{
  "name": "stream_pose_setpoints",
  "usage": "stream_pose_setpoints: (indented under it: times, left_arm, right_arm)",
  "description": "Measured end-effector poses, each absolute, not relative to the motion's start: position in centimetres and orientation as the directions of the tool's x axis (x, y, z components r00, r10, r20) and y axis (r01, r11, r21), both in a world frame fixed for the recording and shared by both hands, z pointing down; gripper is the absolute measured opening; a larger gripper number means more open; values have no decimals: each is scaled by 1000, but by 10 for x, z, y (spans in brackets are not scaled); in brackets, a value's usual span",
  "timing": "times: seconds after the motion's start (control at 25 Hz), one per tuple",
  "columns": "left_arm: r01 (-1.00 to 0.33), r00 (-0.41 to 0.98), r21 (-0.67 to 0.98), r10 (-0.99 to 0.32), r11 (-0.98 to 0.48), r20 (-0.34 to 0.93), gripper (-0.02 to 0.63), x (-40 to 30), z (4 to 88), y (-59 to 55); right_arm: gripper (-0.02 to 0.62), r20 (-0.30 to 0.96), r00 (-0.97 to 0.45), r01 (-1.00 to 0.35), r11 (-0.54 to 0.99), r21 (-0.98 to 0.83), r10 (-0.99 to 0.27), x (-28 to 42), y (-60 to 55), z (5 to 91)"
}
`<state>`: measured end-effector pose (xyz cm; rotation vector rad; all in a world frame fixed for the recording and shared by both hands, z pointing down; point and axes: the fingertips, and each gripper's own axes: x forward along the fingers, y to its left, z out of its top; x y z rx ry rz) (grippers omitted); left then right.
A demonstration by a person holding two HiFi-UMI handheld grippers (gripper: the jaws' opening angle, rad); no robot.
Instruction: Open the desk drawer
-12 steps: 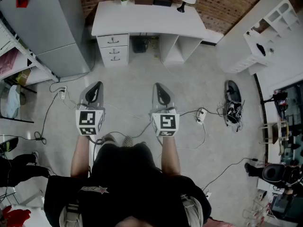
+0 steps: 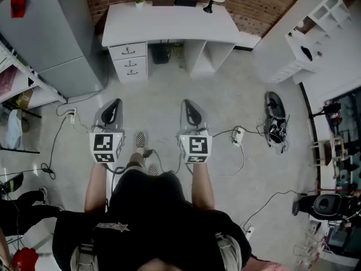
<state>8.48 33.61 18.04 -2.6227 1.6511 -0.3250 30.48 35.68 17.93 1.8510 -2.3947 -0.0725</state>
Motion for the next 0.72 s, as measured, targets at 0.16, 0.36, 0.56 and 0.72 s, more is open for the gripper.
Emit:
stream_pose_setpoints:
  times: [0.16, 0.36, 0.56, 0.72]
  left_arm:
    - [-885, 428, -125, -889, -449, 163, 11, 90, 183, 317]
    - [-885, 432, -110, -886, -452, 166, 11, 95, 189, 268]
    - [-885, 432, -102, -884, -453, 179, 11, 101, 192, 207]
    - [-886, 434, -87, -880, -456, 193, 11, 100, 195, 156]
  right_arm:
    - [5, 65, -236, -965, 242, 103, -970, 310, 341, 183]
    - [5, 82, -230, -965, 238, 107, -970, 314, 297, 189]
    - [5, 100, -229, -966, 238, 98, -968, 320, 237, 191]
    - [5, 116, -229, -966, 240, 94, -966, 318, 186, 191]
